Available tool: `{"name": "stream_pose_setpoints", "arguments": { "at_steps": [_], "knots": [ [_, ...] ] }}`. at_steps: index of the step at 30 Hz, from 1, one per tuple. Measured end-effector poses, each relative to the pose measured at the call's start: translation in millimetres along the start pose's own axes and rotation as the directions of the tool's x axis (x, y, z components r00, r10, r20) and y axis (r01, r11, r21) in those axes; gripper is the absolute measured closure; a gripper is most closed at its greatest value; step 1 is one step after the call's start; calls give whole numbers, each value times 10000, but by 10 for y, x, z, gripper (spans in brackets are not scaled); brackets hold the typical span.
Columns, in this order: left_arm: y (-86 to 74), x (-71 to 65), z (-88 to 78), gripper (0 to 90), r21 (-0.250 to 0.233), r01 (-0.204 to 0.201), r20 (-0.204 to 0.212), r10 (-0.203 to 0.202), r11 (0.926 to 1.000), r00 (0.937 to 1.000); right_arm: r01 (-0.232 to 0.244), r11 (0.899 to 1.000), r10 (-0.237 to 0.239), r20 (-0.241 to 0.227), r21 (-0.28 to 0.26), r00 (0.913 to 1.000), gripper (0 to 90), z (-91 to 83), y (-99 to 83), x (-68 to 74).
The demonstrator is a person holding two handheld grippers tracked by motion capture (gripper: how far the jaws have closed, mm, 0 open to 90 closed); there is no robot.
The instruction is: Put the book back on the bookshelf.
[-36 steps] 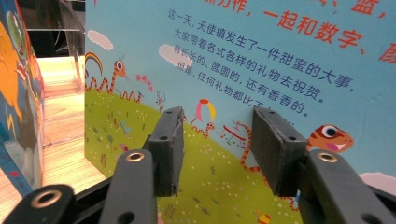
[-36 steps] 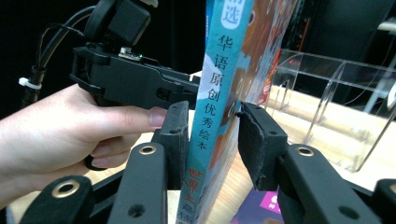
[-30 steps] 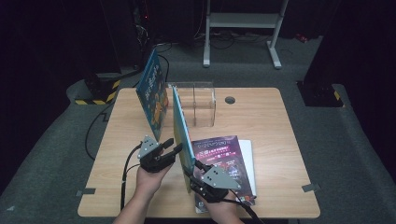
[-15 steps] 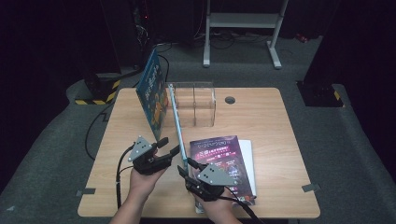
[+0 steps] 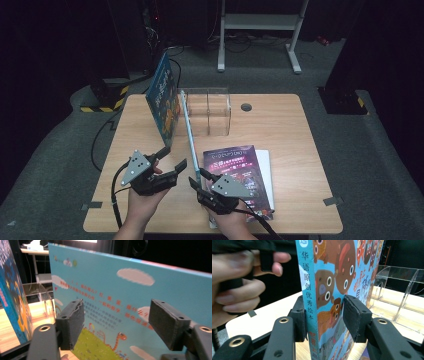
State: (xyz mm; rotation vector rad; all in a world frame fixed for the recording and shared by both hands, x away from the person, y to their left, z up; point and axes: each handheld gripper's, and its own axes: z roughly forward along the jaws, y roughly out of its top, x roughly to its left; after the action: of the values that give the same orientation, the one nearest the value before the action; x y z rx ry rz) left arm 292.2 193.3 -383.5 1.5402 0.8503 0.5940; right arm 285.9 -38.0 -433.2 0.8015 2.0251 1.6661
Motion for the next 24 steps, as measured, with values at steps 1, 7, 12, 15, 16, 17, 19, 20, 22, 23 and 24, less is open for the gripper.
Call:
{"name": "stream_pose_setpoints", "arguments": {
  "at_steps": [1, 7, 12, 15, 16, 17, 19, 20, 22, 23, 24],
  "knots": [
    [0, 0, 0, 252, 0, 0, 0, 0, 10000, 10000, -53, 10000, 53, -2, -15, 10000, 559, 4, -2, 0],
    [110, -134, -108, 206, -501, -72, 284, 87, 9987, 9996, -91, 9999, 90, -49, -65, 9999, 555, 20, -9, 6],
    [176, -210, -170, 167, -818, -76, 452, 113, 9966, 9989, -263, 9997, 262, -70, -23, 9996, 556, 23, -6, -14],
    [185, -291, -154, 151, -745, -111, 557, 153, 9972, 9983, -292, 9996, 292, -70, -10, 9995, 553, 27, -5, -21],
    [185, -291, -154, 150, -745, -111, 557, 153, 9972, 9983, -302, 9995, 302, -57, -18, 9995, 553, 29, -5, -19],
    [180, -310, -144, 149, -731, -110, 560, 152, 9973, 9983, -300, 9995, 300, -45, -15, 9995, 553, 29, -5, -16],
    [168, -350, -117, 147, -647, -125, 573, 163, 9978, 9982, -309, 9995, 308, -45, -21, 9995, 553, 31, -7, -14],
    [161, -371, -100, 145, -589, -176, 527, 207, 9981, 9984, -326, 9995, 325, -62, -33, 9995, 553, 34, -10, -10],
    [134, -434, -59, 146, -467, -379, 339, 395, 9982, 9986, -381, 9993, 381, -78, -48, 9992, 552, 38, -13, -4],
    [134, -434, -59, 146, -467, -379, 339, 395, 9982, 9986, -402, 9992, 402, -98, -47, 9991, 551, 40, -15, -2],
    [124, -454, -44, 146, -398, -483, 257, 494, 9980, 9984, -402, 9992, 402, -98, -47, 9991, 551, 40, -15, -2]
  ]
}}
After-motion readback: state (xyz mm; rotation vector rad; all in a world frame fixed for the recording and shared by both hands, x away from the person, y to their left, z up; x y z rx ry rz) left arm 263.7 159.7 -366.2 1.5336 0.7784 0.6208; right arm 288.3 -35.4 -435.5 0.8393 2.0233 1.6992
